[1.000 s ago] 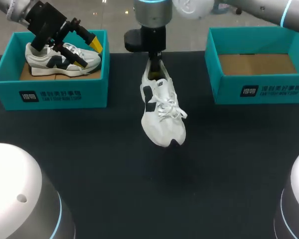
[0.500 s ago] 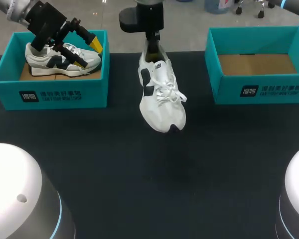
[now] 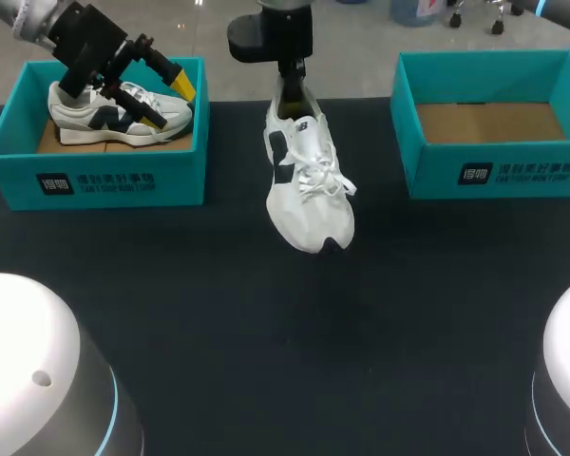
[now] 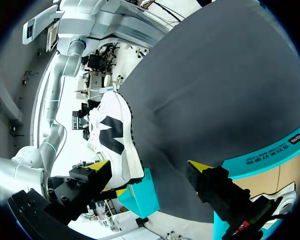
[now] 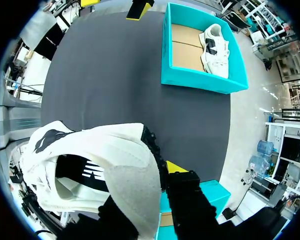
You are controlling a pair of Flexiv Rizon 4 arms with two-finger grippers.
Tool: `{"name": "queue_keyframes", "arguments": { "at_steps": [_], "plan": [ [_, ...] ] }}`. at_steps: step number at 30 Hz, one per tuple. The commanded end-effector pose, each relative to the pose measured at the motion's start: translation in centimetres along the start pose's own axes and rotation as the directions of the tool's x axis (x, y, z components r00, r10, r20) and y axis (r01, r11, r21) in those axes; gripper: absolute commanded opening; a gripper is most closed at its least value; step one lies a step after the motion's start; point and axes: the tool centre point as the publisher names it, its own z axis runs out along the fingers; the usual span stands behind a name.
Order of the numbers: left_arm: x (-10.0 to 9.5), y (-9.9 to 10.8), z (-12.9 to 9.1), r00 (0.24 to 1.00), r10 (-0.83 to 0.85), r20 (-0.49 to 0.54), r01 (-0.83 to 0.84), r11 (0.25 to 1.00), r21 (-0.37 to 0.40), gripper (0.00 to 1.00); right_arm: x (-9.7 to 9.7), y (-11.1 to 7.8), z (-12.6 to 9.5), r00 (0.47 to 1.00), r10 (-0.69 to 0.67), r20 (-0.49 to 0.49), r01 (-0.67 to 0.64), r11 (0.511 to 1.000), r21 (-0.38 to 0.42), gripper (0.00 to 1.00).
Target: Take the shoe out of the shoebox, open the shoe tongue, remove and reinsert the insole, then place the shoe into the shoebox
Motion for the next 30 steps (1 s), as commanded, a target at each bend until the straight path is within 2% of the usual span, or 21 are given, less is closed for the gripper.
{"name": "queue_keyframes", "arguments": {
  "at_steps": [1,18,22,30],
  "plan": [
    [0.0,-0.1,-0.1,1.000,0.000,-0.004,0.000,1.000,0.000,1.00,-1.1,-1.9,-0.8,1.000,-0.026,-0.003,0.026,0.999,-0.025,0.00],
    [0.0,-0.1,-0.1,1.000,0.000,-0.004,0.000,1.000,0.000,1.00,-5.6,-13.3,0.2,0.999,-0.052,-0.004,0.052,0.998,-0.041,0.00],
    [0.0,-0.1,-0.1,1.000,0.000,-0.004,0.000,1.000,0.000,1.00,-6.2,-15.0,0.2,0.999,-0.041,0.004,0.041,0.998,-0.039,0.00],
    [0.0,-0.1,-0.1,1.000,0.000,-0.004,0.000,1.000,0.000,1.00,-7.4,-18.4,1.7,1.000,-0.006,-0.026,0.005,1.000,-0.030,0.00]
  ]
}}
